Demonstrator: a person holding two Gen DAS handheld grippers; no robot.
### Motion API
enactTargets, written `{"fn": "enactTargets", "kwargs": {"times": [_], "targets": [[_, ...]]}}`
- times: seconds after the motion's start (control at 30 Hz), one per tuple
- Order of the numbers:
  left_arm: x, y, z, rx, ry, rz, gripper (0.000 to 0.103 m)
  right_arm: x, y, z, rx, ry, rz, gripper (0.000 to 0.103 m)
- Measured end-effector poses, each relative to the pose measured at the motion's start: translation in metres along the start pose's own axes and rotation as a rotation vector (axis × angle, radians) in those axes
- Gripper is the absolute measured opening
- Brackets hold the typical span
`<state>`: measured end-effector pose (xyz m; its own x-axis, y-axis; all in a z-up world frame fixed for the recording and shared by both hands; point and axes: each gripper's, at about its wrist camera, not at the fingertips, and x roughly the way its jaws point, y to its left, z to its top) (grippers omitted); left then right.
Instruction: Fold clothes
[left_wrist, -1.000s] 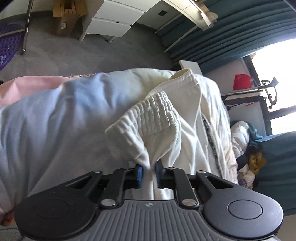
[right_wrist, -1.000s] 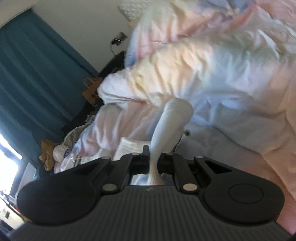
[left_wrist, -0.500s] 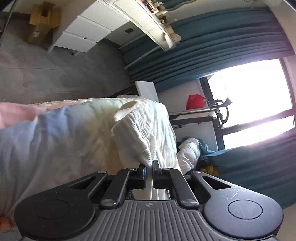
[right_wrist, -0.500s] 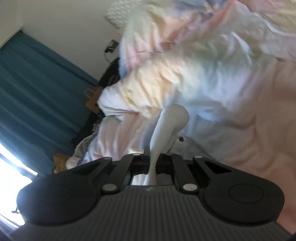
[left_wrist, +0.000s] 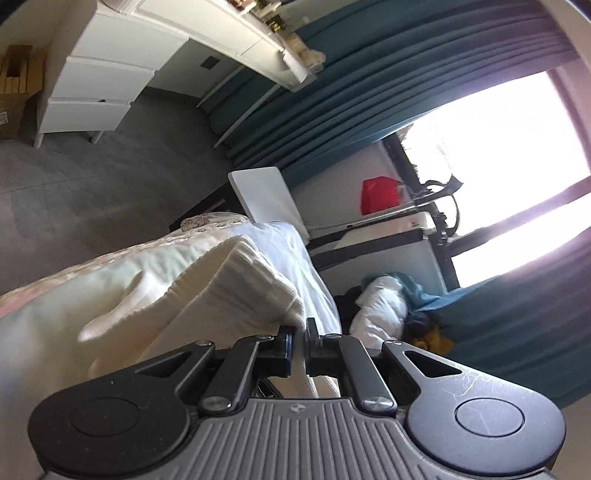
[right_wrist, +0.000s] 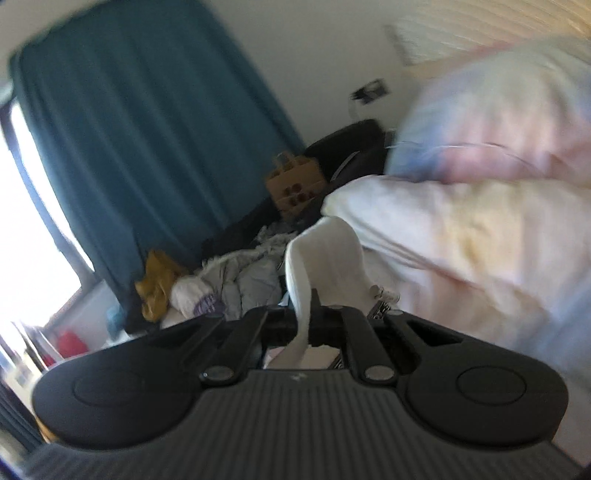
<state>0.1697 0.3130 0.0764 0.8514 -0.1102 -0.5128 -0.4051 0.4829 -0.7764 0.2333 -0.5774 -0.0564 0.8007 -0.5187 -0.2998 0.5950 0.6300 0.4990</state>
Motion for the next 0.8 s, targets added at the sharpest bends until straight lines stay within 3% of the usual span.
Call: {"fn": "enactTargets", "kwargs": {"times": [0.2, 0.33, 0.4, 0.5, 0.67, 0.73, 0.8], "targets": [[0.112, -0.01, 0.019, 0.057, 0.003, 0.144, 0.006, 0.12, 0.066, -0.041, -0.23, 0.065, 0.029, 0.006], [0.181, -0.003, 0.02, 0.112, 0.028, 0.232, 0.007, 0.173, 0.081, -0.074, -0.338, 0.12, 0.033, 0.007], [0.209, 0.004, 0.02, 0.133, 0.07, 0.245, 0.008, 0.188, 0.074, -0.082, -0.323, 0.168, 0.06, 0.013], [0.227, 0.011, 0.023, 0.146, 0.121, 0.246, 0.012, 0.185, 0.051, -0.069, -0.177, 0.209, 0.18, 0.027], [0.215, 0.01, 0.026, 0.161, 0.135, 0.118, 0.03, 0.145, 0.021, -0.032, -0.045, 0.238, 0.328, 0.043], [0.198, 0.008, 0.024, 0.19, 0.137, 0.07, 0.039, 0.12, 0.009, -0.015, -0.014, 0.222, 0.347, 0.045], [0.171, 0.009, 0.018, 0.2, 0.144, 0.025, 0.047, 0.093, -0.006, 0.0, 0.028, 0.2, 0.328, 0.055]]}}
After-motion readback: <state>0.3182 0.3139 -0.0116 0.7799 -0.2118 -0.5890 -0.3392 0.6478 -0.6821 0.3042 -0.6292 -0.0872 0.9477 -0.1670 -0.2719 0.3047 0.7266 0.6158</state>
